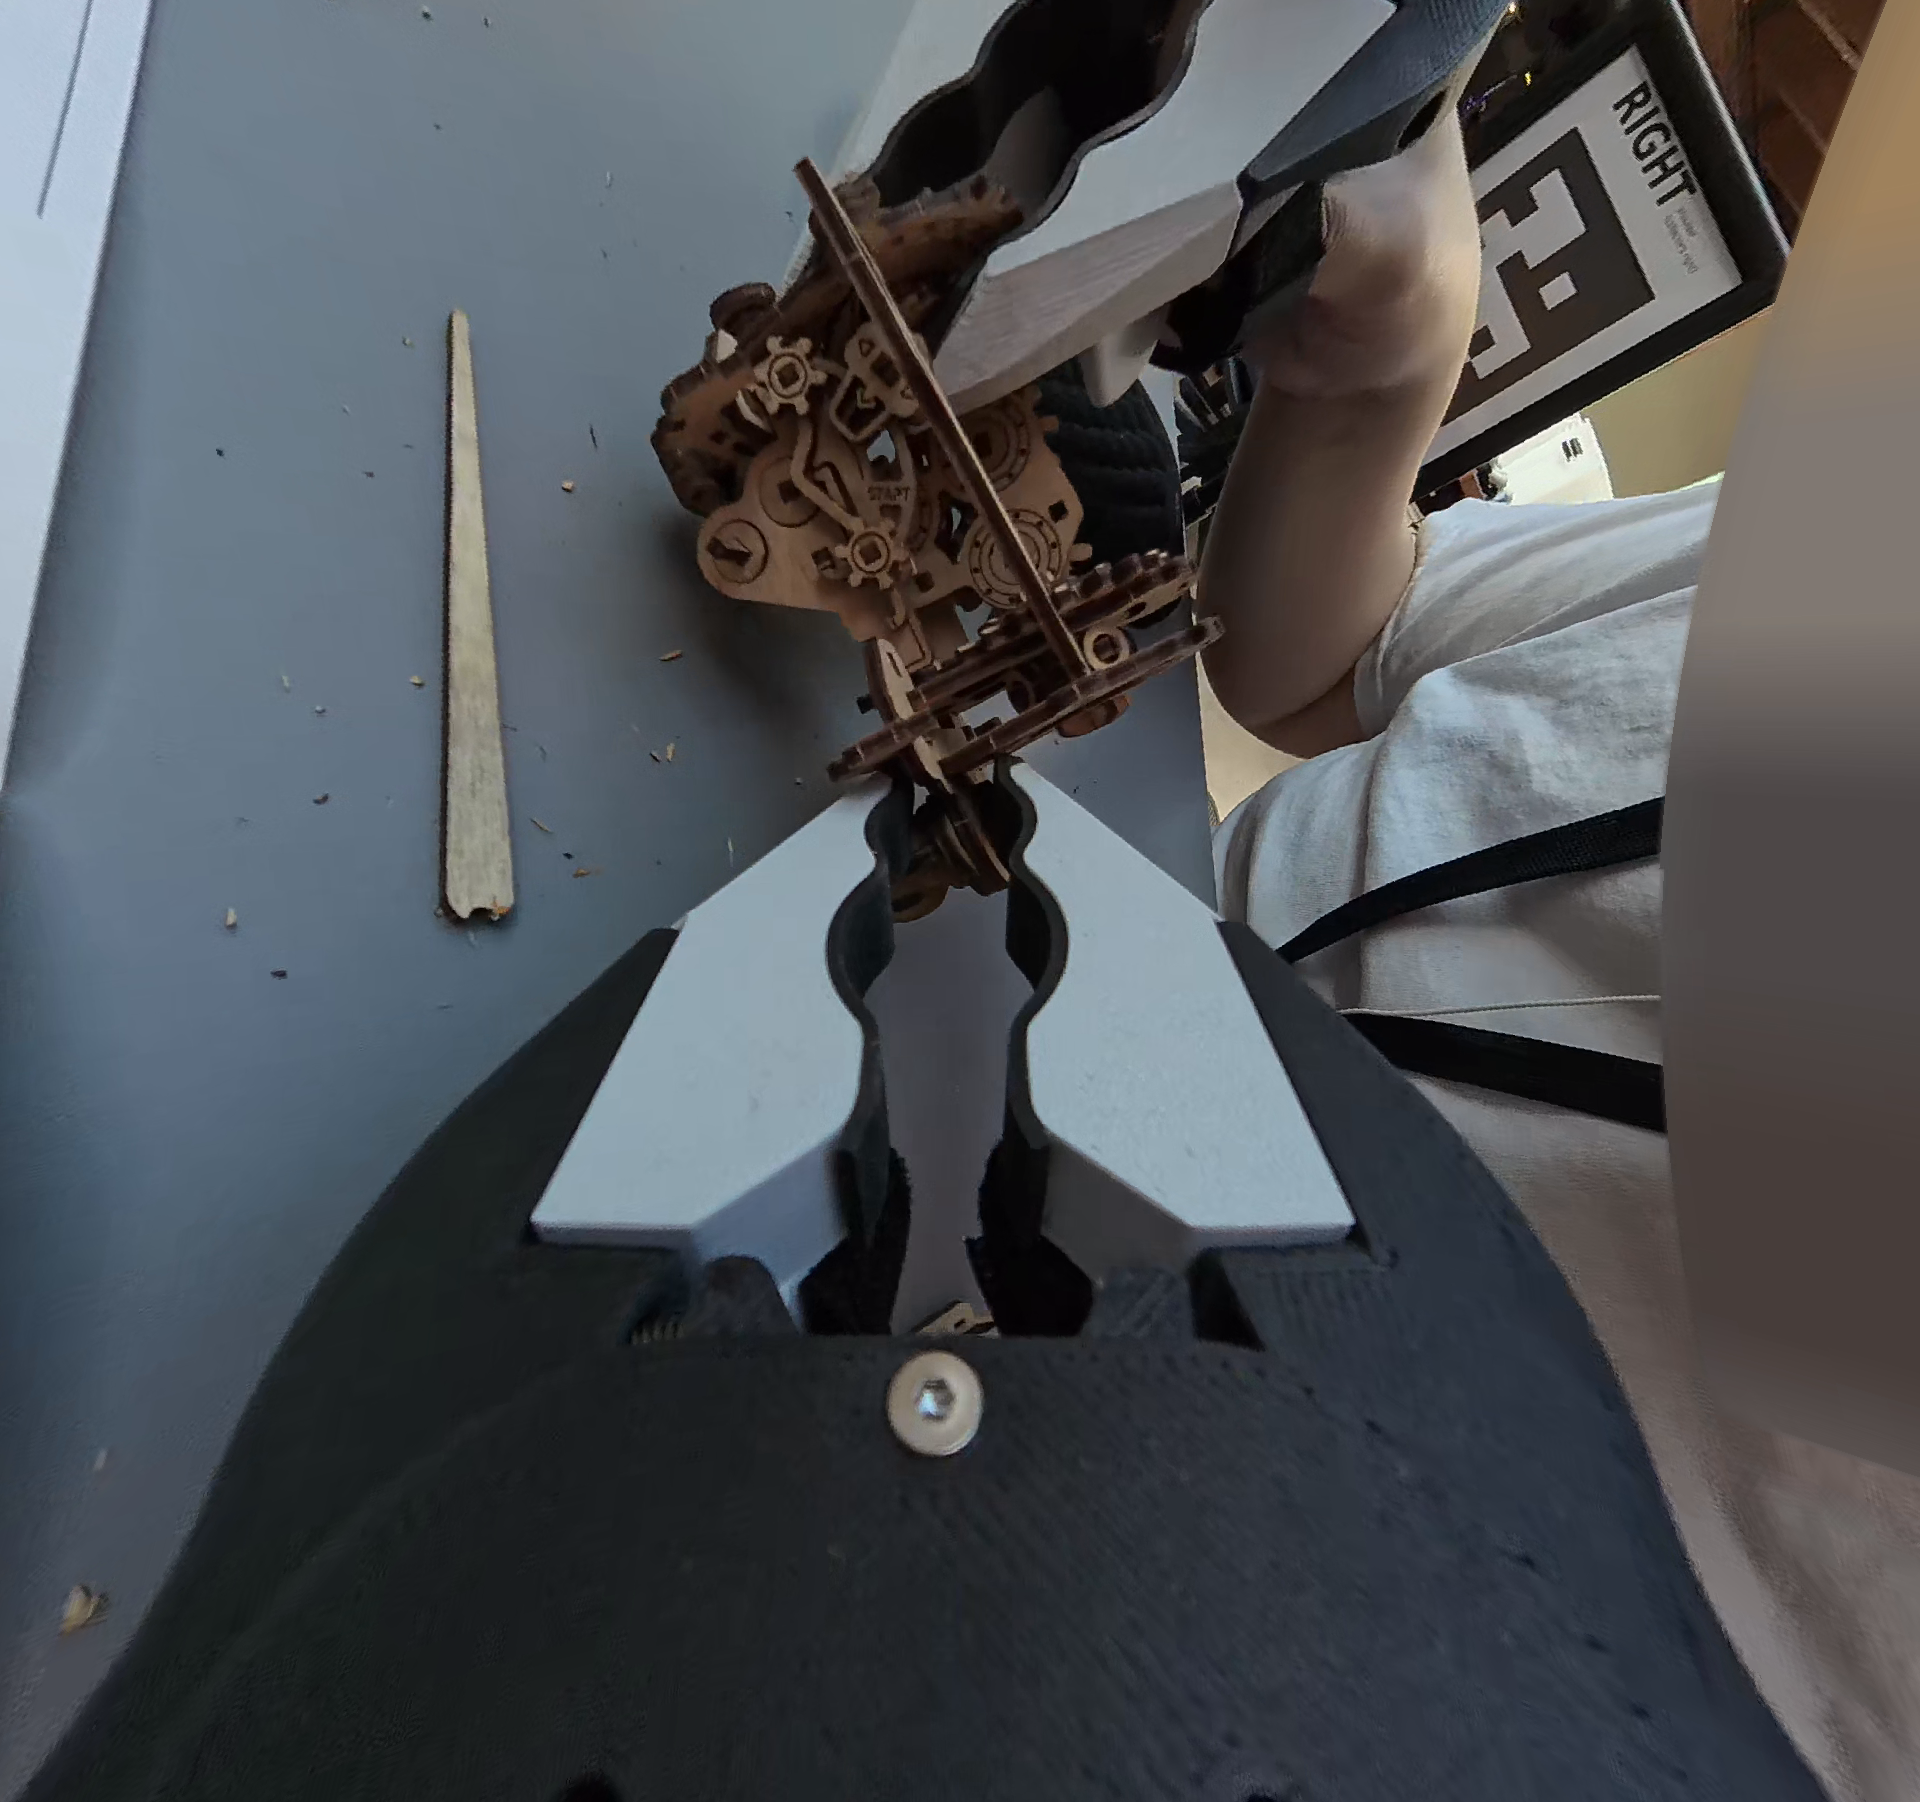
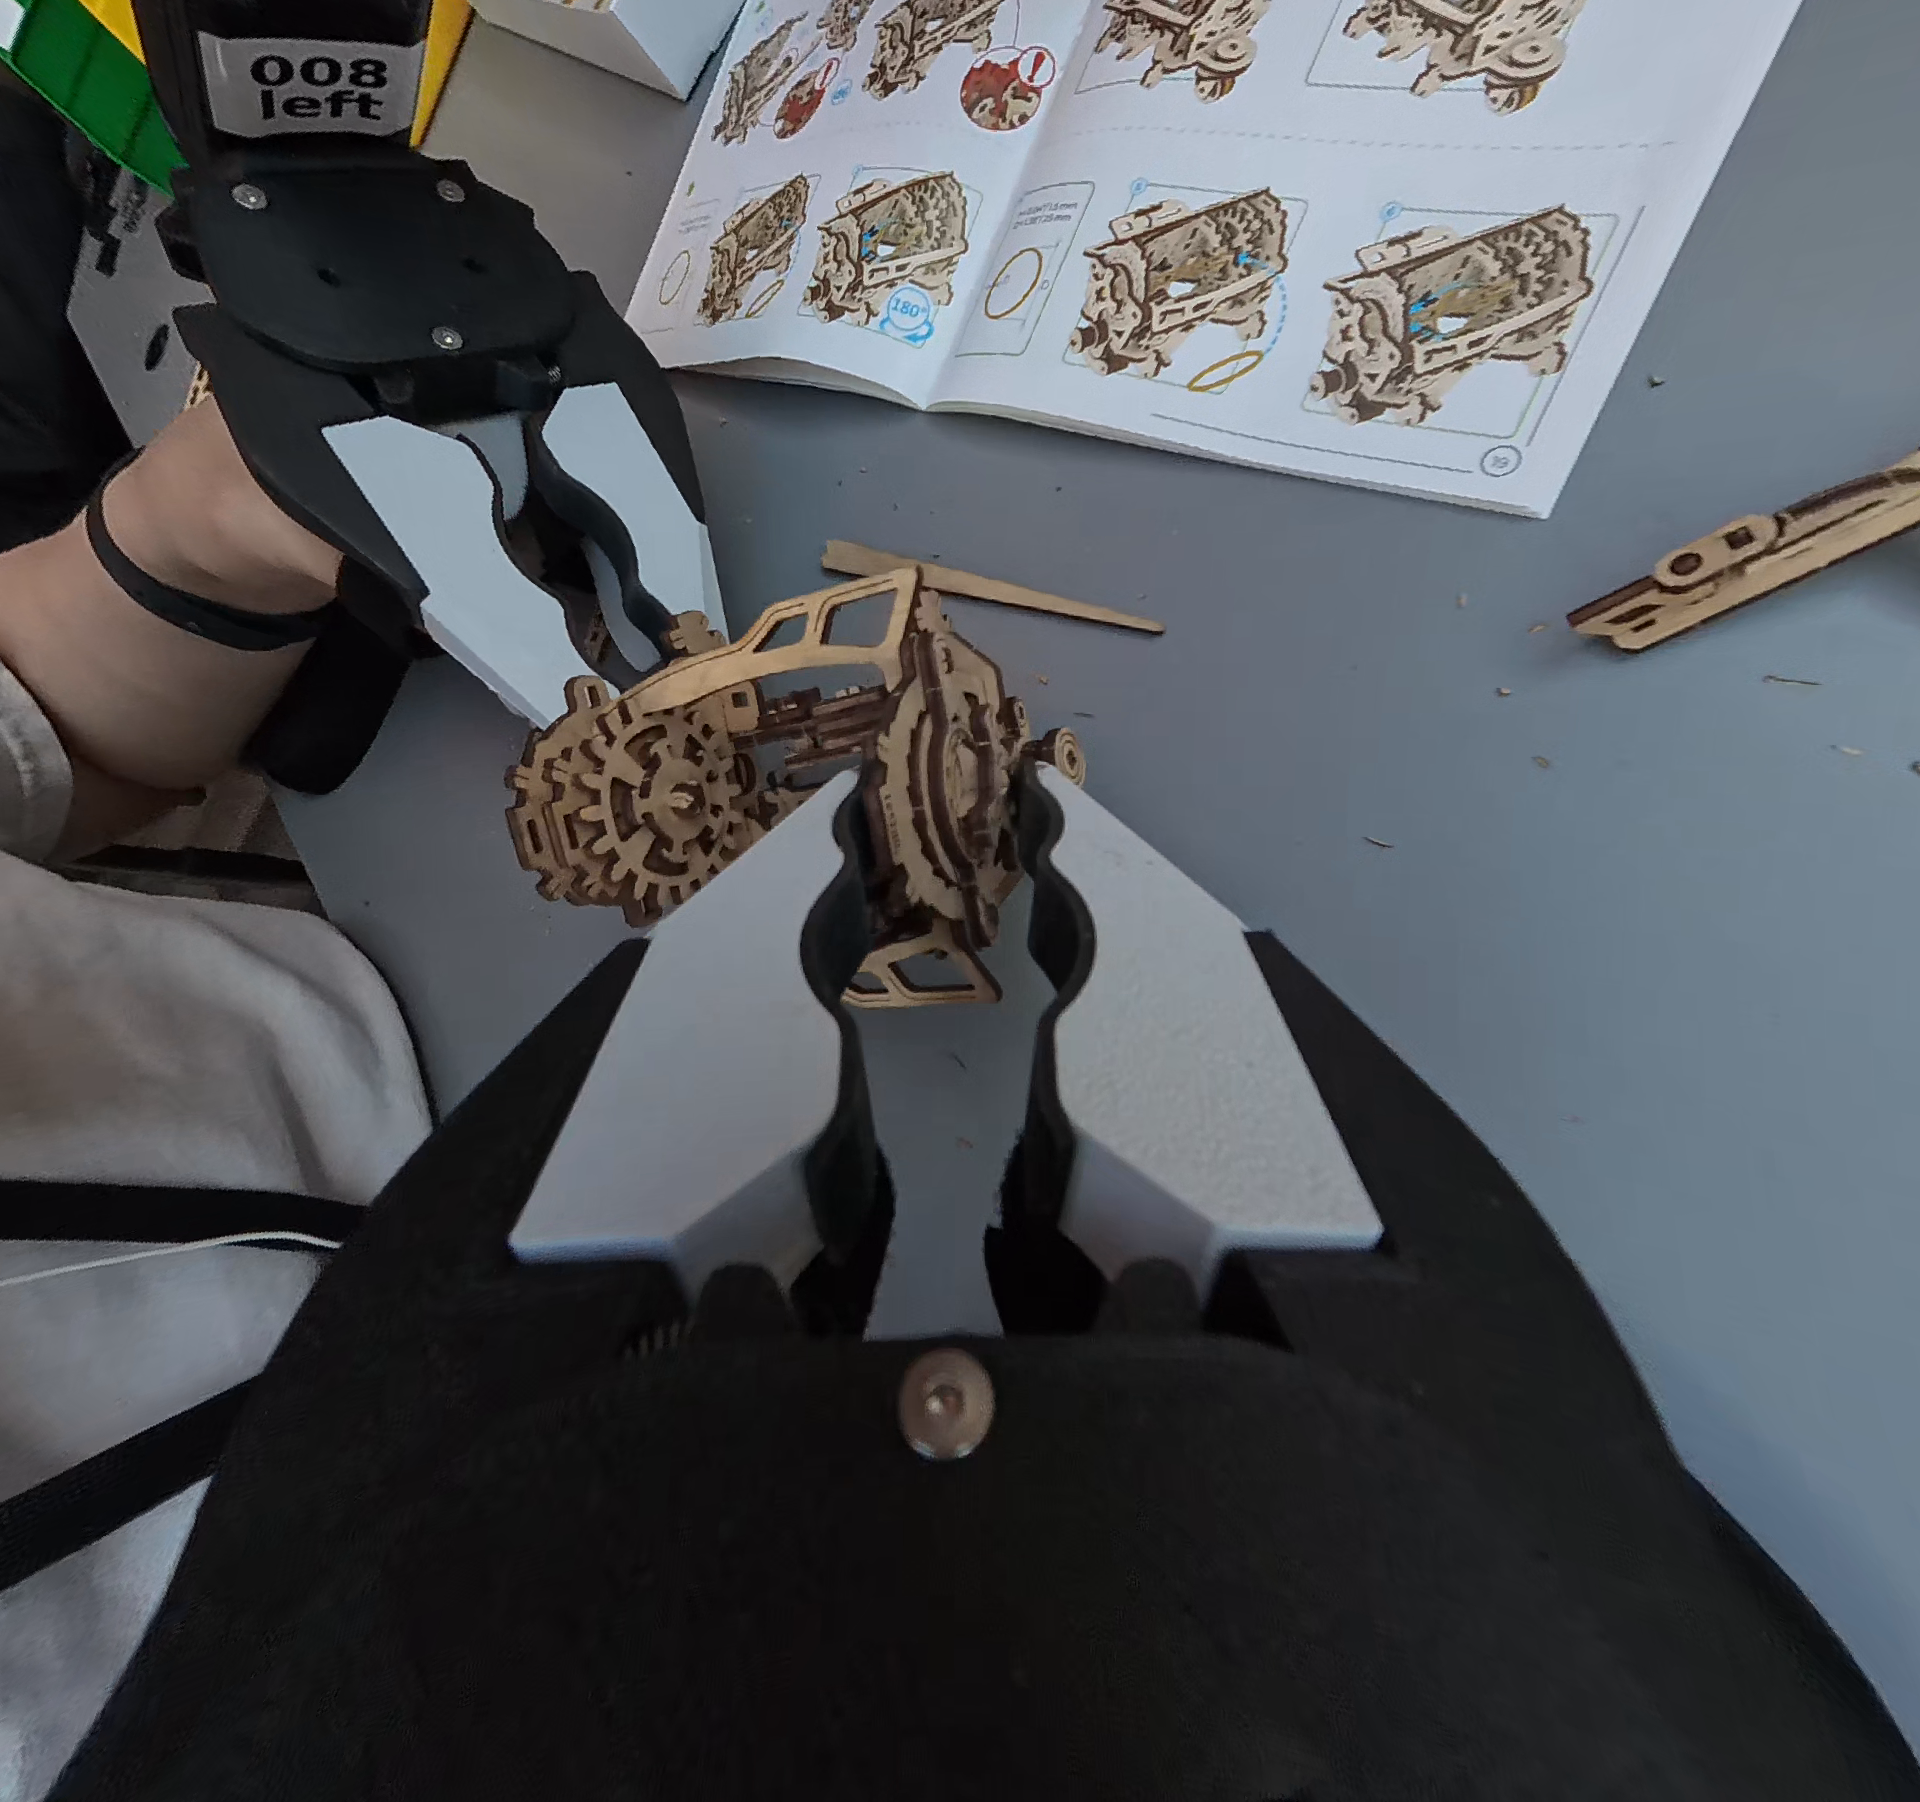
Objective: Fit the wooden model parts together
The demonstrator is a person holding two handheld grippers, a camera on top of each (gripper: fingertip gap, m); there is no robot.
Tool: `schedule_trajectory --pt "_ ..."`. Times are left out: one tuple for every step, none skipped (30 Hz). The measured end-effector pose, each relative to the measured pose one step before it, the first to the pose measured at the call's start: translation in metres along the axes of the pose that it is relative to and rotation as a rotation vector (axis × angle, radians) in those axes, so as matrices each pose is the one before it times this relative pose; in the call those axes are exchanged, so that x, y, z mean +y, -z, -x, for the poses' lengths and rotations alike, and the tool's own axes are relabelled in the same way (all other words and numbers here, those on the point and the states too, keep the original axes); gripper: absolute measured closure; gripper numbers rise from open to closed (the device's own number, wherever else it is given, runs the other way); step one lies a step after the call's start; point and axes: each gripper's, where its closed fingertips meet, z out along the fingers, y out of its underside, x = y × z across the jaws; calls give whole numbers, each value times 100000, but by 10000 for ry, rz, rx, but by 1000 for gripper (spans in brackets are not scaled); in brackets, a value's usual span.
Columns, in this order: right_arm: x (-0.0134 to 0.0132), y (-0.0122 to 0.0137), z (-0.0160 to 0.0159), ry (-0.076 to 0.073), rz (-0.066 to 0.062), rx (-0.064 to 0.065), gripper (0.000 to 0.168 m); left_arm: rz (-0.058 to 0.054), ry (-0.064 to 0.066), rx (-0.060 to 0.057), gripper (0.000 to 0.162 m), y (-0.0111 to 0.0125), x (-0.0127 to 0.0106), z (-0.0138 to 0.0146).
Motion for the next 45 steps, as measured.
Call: schedule_trajectory --pt "-9 -23 -5 -48 -36 -13 143 6 70 19 149 55 -37 -14" --pt "-10 -36 63 30 -10 -27 143 90 60 12 149 12 73 -5" --pt "70 -68 13 69 49 29 143 102 62 8 149 13 85 -16" --pt "100 -83 -87 77 72 83 143 17 -5 -53 149 -5 -4 76" --pt "141 -91 -120 55 86 80 143 20 -3 -98 149 -22 27 174" --pt "241 -117 -104 -1 142 14 143 43 60 -58 149 -32 72 158" --pt "67 -84 -30 3 51 -46 143 -30 73 45 149 -27 -12 22" --pt "-29 -17 -81 34 -33 -14 143 -62 102 50 149 -8 -50 39" --pt "46 4 -66 -24 15 -22 143 -56 116 29 149 13 -36 89" --pt "-9 11 -18 -29 -5 -38 143 -60 122 44 149 20 -38 51" --pt "17 6 -17 24 12 -12 143 -35 133 101 149 2 -23 -32" --pt "24 7 20 63 22 -12 143 -10 114 108 149 1 12 -79" --pt "91 11 -1 85 80 4 142 -20 78 55 149 -11 -10 -15" --pt "137 38 -4 115 123 15 142 -1 45 30 149 -3 -4 -10" --pt "138 100 18 141 132 13 140 35 0 10 149 3 26 -10" --pt "127 167 45 200 145 5 138 38 -30 -13 149 -8 35 9" --pt "137 295 -85 252 187 103 137 33 -16 1 149 -8 5 -17" --pt "43 435 -214 337 163 189 135 18 -10 9 149 -10 -10 -31" --pt "-50 536 -145 505 159 199 134 14 -17 15 149 -21 -22 -35" --pt "-260 630 -179 723 93 252 134 37 -4 19 149 -45 13 -21" --pt "-677 660 2 1152 -86 201 134 33 7 21 149 -64 -2 -31" --pt "-939 577 164 1456 -243 164 134 27 -5 8 149 -61 -4 -17" --pt "-1187 449 328 1651 -369 63 133 34 0 12 149 -63 -2 -13" --pt "-1193 226 795 1777 -437 -184 133 34 6 26 149 -63 17 -49" --pt "-1052 -54 903 1754 -450 -252 133 30 1 12 149 -54 11 -32" --pt "-794 -341 354 1497 -345 5 135 13 -6 -3 149 -33 -5 -22" --pt "-268 -561 277 1167 -62 -65 137 25 -16 -15 149 -22 27 -32" --pt "41 -605 360 698 174 -270 140 29 -22 -34 149 -16 29 -23" --pt "-7 -582 214 274 97 -283 139 9 -26 -50 149 -13 13 3" --pt "-93 -488 420 79 -37 -453 138 -1 -14 -38 149 1 -17 -3" --pt "38 -368 48 27 8 -181 138 -5 2 -24 149 0 -27 8" --pt "126 -323 34 110 4 -114 139 -10 18 0 149 -3 -38 -9" --pt "345 -312 57 109 159 -87 139 0 22 31 149 -5 -46 -58" --pt "416 -314 -94 85 265 30 140 24 2 -9 149 8 -6 5" --pt "125 -288 134 104 124 -75 142 20 -17 -26 149 6 -11 44" --pt "-53 -224 164 79 18 -89 149 29 -9 -2 149 8 4 26" --pt "-33 -108 -226 51 7 143 153 88 -19 4 149 -40 95 13" --pt "-61 -31 -69 4 -54 10 157 104 26 55 149 -96 104 -39" --pt "-37 0 -67 -112 -63 -31 159 45 36 93 149 -113 37 -97" --pt "34 3 -76 -210 -12 -54 159 -4 22 58 149 -74 -14 -38" --pt "14 -27 -45 -292 -15 -51 159 -3 11 6 149 5 -33 30" --pt "19 -39 -68 -239 -14 0 159 -2 -10 -22 149 70 -36 66" --pt "83 -71 -207 -196 24 130 159 -54 -8 -56 149 111 -95 103" --pt "94 -22 -284 -231 48 176 159 -45 -46 -59 149 111 -88 84" --pt "58 11 -128 -195 25 63 159 2 -63 -32 149 31 -15 -1"
